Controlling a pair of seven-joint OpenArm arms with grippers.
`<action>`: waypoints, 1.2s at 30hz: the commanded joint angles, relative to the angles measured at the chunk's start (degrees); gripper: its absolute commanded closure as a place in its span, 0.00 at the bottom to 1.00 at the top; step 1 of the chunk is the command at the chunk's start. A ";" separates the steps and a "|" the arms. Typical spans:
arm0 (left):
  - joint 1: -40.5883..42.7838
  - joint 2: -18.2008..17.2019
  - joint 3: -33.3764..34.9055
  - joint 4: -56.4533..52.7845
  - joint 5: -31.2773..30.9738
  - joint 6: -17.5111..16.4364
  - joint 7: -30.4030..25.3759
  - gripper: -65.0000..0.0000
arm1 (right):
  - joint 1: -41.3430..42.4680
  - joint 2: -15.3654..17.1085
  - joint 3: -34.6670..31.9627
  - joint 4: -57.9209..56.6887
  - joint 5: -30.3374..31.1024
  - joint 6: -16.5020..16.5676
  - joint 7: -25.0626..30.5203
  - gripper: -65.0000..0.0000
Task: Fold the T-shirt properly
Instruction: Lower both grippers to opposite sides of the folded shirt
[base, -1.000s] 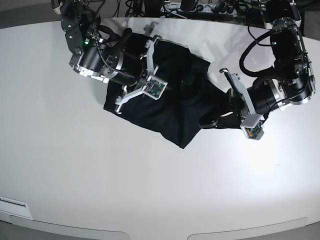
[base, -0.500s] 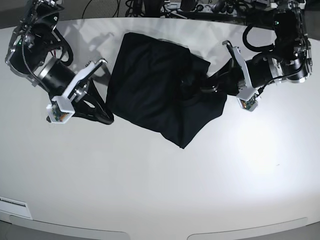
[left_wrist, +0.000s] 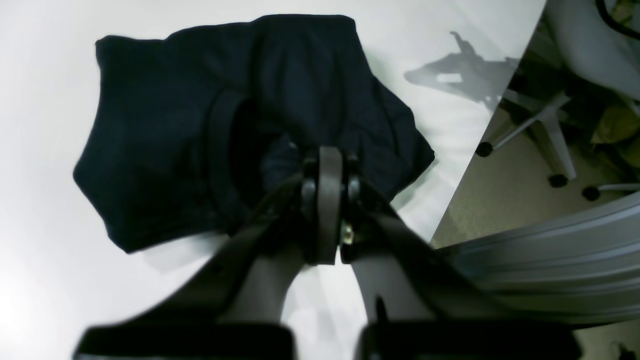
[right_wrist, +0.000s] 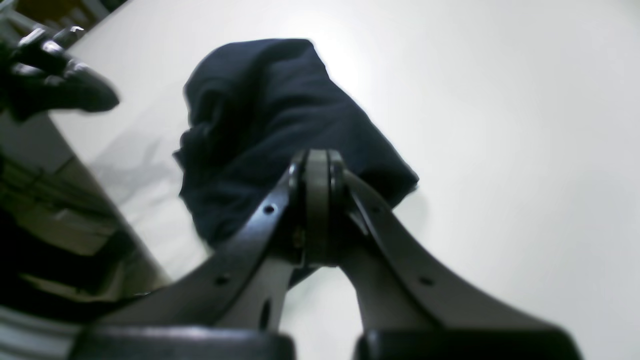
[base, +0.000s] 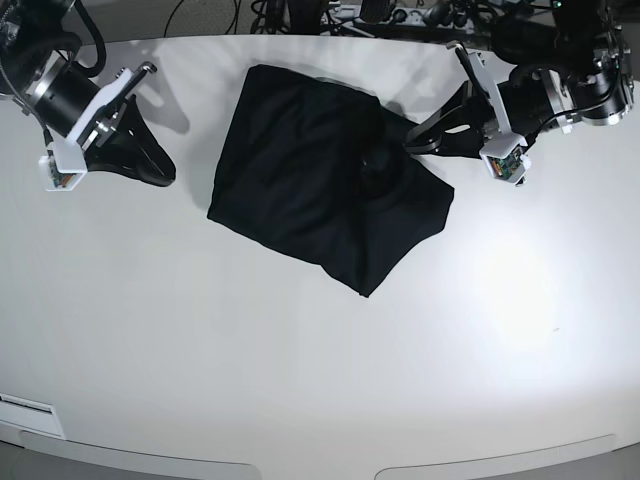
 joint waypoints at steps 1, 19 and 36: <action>0.70 0.00 -0.02 1.07 -0.55 -0.15 -1.05 1.00 | 1.55 0.94 -1.97 0.94 -1.77 0.23 3.13 1.00; 5.27 11.87 25.64 0.94 26.62 2.75 -7.61 1.00 | 36.15 3.76 -47.78 -30.60 -41.55 -1.36 21.40 1.00; -7.04 -1.92 27.98 -21.14 38.73 4.00 -15.56 1.00 | 42.56 7.58 -55.25 -43.43 -38.10 -0.76 19.76 1.00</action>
